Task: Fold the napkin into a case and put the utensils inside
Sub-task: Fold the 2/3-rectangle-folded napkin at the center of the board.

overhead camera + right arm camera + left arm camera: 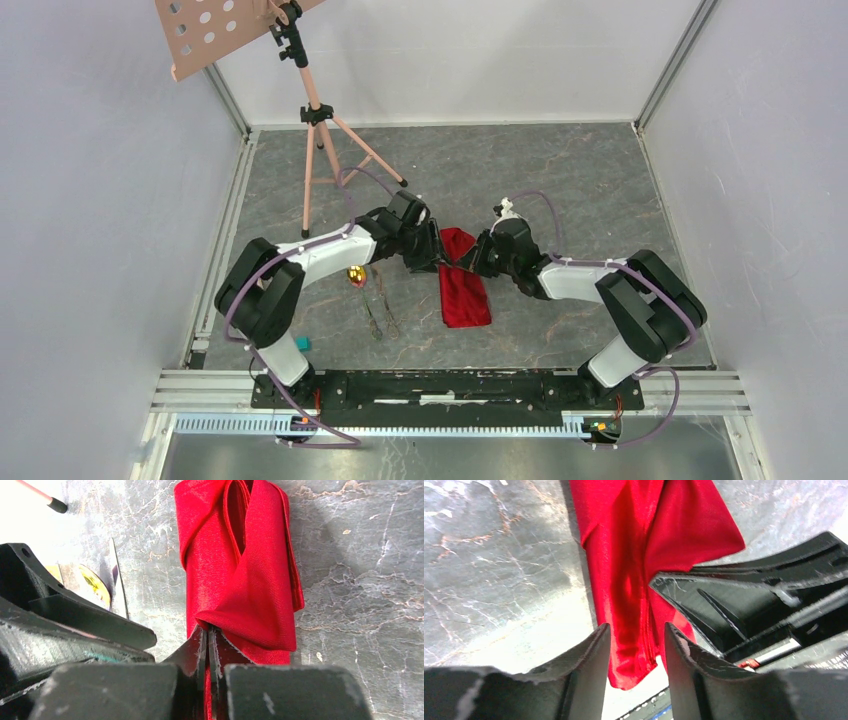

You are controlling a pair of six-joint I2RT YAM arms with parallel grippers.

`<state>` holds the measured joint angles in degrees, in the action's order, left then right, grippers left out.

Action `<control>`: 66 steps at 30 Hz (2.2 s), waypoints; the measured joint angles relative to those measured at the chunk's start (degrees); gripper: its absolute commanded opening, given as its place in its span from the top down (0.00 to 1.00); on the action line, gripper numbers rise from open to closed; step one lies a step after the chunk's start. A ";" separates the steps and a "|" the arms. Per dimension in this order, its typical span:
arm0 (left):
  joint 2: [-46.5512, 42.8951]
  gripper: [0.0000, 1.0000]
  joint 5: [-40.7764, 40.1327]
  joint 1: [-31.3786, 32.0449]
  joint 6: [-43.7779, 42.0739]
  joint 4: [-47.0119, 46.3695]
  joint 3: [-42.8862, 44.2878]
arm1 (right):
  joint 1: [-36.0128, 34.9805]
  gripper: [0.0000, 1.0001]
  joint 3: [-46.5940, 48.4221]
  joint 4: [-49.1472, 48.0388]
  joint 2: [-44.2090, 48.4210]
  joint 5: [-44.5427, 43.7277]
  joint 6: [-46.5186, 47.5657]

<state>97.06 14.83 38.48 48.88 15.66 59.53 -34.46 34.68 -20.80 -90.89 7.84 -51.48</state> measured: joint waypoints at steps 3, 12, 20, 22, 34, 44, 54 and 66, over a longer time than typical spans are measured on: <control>0.31 0.56 -1.18 -0.09 -0.13 0.57 -0.09 | -0.04 1.00 0.00 0.35 0.00 -0.46 0.31; 8.20 0.84 -0.35 0.70 -0.90 -0.09 0.66 | -0.44 0.99 0.00 0.81 0.02 -1.95 0.26; 9.31 0.89 0.24 1.73 -0.90 -1.55 1.38 | -2.16 1.00 2.47 1.75 -1.22 -3.02 1.16; 9.31 0.90 0.24 1.75 -0.90 -1.57 1.38 | -2.69 1.00 2.99 1.66 -1.90 -3.48 1.92; 7.76 0.41 -1.20 2.49 -1.73 -1.60 1.22 | -4.17 1.00 3.06 0.96 -4.92 -5.51 7.69; 3.19 0.38 -5.84 6.27 -2.99 -2.10 -2.75 | -4.17 0.99 5.40 0.74 -5.57 -4.87 6.51; 7.04 0.74 -6.03 6.10 -3.02 -1.03 0.70 | -4.00 0.99 5.73 -0.50 -5.73 -4.87 4.07; 7.37 0.86 -0.90 3.85 0.17 -8.92 -3.56 | -2.69 0.31 5.97 3.80 -4.26 -2.97 12.24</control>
<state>104.42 13.93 42.33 49.06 6.74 55.96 -37.15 40.64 -16.99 -95.15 4.86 -39.24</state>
